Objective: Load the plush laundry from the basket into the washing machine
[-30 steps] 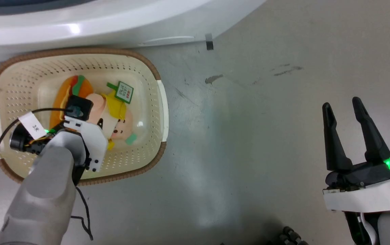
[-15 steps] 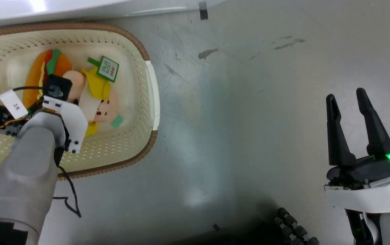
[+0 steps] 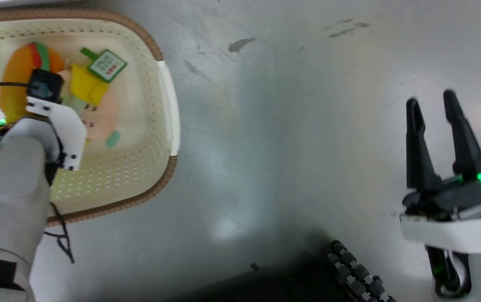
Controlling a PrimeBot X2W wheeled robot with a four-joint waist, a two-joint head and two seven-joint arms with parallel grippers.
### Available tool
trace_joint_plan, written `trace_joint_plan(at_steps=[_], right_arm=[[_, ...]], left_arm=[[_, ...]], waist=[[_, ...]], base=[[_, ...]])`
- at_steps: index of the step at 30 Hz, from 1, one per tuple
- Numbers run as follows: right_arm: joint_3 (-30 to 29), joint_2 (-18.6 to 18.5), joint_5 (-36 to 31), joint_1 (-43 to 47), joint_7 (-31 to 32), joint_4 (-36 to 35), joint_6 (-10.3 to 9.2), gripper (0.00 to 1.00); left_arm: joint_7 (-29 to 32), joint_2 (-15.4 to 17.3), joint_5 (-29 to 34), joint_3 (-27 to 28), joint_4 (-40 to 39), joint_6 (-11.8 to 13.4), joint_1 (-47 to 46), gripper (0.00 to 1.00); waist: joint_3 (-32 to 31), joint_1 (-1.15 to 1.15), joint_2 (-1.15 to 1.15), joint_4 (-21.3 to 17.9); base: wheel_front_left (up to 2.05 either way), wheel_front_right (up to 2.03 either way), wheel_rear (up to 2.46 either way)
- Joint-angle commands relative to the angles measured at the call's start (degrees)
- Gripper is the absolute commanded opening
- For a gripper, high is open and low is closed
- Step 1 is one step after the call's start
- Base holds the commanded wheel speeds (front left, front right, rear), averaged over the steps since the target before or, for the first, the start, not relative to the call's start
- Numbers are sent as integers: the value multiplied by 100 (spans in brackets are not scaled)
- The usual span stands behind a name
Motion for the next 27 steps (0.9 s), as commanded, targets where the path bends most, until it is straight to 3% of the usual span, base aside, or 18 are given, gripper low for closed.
trace_joint_plan(at_steps=[1, 4, 10, 19, 27], right_arm=[[19, 2, 80, -247, -69, -8, -5, 100], [10, 2, 47, -379, -74, 102, -5, 100], [-76, 2, -251, -347, -74, 475, -5, 100], [-322, 2, -698, 39, -74, 791, -5, 100], [-633, 2, -903, 483, -74, 928, -5, 100]], left_arm=[[21, 140, -49, -42, 302, 0, -67, 0], [-99, 94, -119, -44, 346, -24, 68, 0], [-518, -301, -343, 7, 375, -78, 632, 0], [-1492, -782, -665, 80, 307, -270, 1489, 0], [-1693, -1046, -856, 136, -225, -335, 2058, 0]], waist=[[5, 1, -1, -87], [-316, 1, -1, -62], [-1369, 1, -1, 283], [-2889, 1, -1, 822], [-3813, 1, -1, 1282]], base=[[0, 0, 0], [0, 0, 0], [0, 0, 0], [0, 0, 0], [0, 0, 0]])
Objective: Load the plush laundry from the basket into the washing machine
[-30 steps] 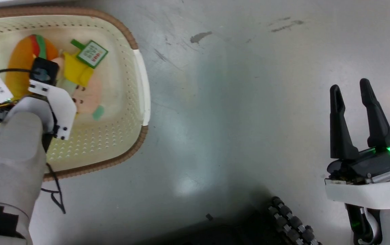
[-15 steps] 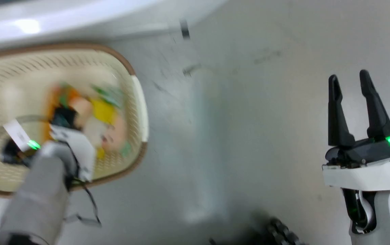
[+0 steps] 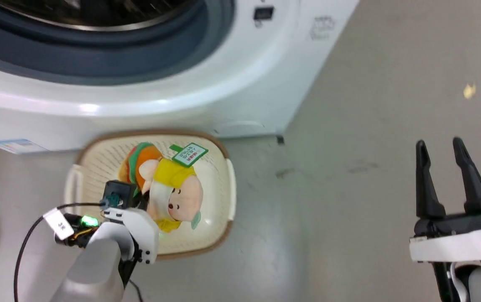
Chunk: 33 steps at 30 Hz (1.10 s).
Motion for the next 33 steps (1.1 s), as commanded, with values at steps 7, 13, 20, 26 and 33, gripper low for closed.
trace_joint_plan(at_steps=[7, 13, 20, 26, 33], right_arm=[[-34, 2, -122, 387, -26, 69, -5, 100], [50, 2, -55, 553, -26, 64, -5, 100], [163, 2, -14, 540, -26, -17, -5, 100], [180, 2, 27, 371, -26, -124, -5, 100], [351, 2, 219, -12, -26, -210, -5, 100]], left_arm=[[-54, 74, -153, 303, -1485, 115, 846, 0], [-55, 134, -143, 644, -3079, 340, 1531, 0], [-55, 168, -108, 1081, -4637, 562, 1852, 0], [1, 350, -179, 1415, -5159, 704, 1299, 0], [491, 958, -249, 1663, -5037, 539, 112, 0]], waist=[[-1117, 1, 0, 641], [-1323, 1, 0, 669], [-1102, 1, 0, 557], [-477, 1, 0, 321], [443, 1, 0, -209]], base=[[0, 0, 0], [0, 0, 0], [0, 0, 0], [0, 0, 0], [0, 0, 0]])
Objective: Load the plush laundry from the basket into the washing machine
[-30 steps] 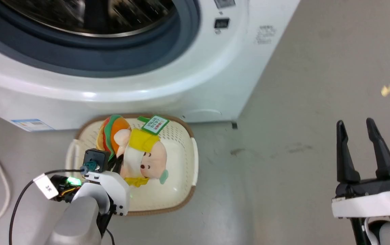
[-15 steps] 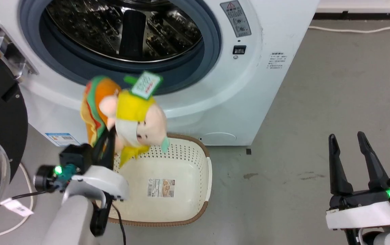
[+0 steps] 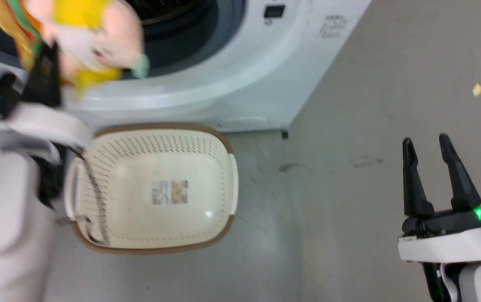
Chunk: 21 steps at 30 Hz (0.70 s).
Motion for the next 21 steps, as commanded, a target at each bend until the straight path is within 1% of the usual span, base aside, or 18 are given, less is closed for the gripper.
trace_joint_plan(at_steps=[1, 2, 3, 4, 5, 6, 7, 8, 14, 18, 21], right_arm=[[28, 1, 82, -189, -26, -53, -5, 100], [28, 1, 82, -189, -26, -53, -5, 100], [17, 1, 141, -275, -26, -77, -5, 100], [17, 1, 141, -275, -26, -77, -5, 100], [14, 1, 165, -312, -26, -87, -5, 100], [41, 1, 207, -381, -26, -107, -5, 100], [41, 1, 207, -381, -26, -107, -5, 100], [59, 1, 233, -422, -26, -126, -5, 100], [184, 1, 420, -593, -26, -220, -5, 100], [262, 1, 522, -672, -26, -218, -5, 100], [297, 1, 579, -742, -26, -225, -5, 100]], left_arm=[[143, 238, 7, 88, 96, -73, -497, 0], [143, 238, 7, 88, 96, -73, -497, 0], [337, 411, 35, 84, 218, -142, -935, 0], [337, 411, 35, 84, 218, -142, -935, 0], [428, 470, 44, 70, 284, -177, -1162, 0], [671, 665, 135, -5, 466, -270, -1666, 0], [671, 665, 135, -5, 466, -270, -1666, 0], [776, 756, 193, -63, 585, -325, -1916, 0], [1500, 1152, 326, -153, 1410, -423, -3400, 0], [1923, 1328, 522, -393, 2013, -513, -4134, 0], [2105, 1423, 672, -557, 2410, -545, -4502, 0]], waist=[[665, -1, 0, -469], [665, -1, 0, -469], [899, -1, 0, -581], [899, -1, 0, -581], [1000, -1, 0, -628], [1218, -1, 0, -728], [1218, -1, 0, -728], [1298, -1, 0, -771], [1805, -1, 0, -1056], [2020, -1, 0, -1169], [2134, -1, 0, -1232]], base=[[0, 0, 0], [0, 0, 0], [0, 0, 0], [0, 0, 0], [0, 0, 0], [0, 0, 0], [0, 0, 0], [0, 0, 0], [0, 0, 0], [0, 0, 0], [0, 0, 0]])
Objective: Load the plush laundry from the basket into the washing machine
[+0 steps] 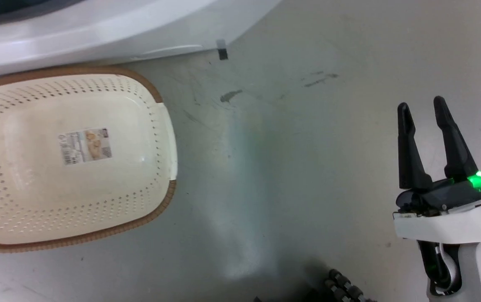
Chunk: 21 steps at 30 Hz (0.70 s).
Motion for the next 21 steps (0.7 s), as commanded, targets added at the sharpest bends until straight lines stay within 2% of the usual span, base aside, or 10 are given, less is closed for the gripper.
trace_joint_plan(at_steps=[1, 8, 9, 10, 16, 21], right_arm=[[10, 1, 52, -117, -26, -31, -5, 100], [9, 1, 94, -193, -26, 20, -5, 100], [12, 1, 87, -205, -26, 34, -5, 100], [13, 1, 79, -218, -26, 43, -5, 100], [-77, 1, -36, -230, -26, 75, -5, 100], [-192, 1, -234, -147, -26, 123, -5, 100]], left_arm=[[73, 58, 57, -61, 156, -18, -185, 0], [140, 66, 207, -349, 774, -81, -523, 0], [99, 46, 208, -370, 843, -82, -528, 31], [48, 21, 204, -386, 914, -79, -519, 100], [-418, -158, 101, -439, 1274, -92, -337, 100], [-947, -390, -74, -437, 1563, -116, 41, 100]], waist=[[152, -1, 0, -116], [207, -1, 0, -99], [188, -1, 0, -87], [153, -1, 0, -73], [-201, -1, 0, 70], [-778, -1, 0, 297]], base=[[0, 0, 0], [0, 0, 0], [0, 0, 0], [0, 0, 0], [0, 0, 0], [0, 0, 0]])
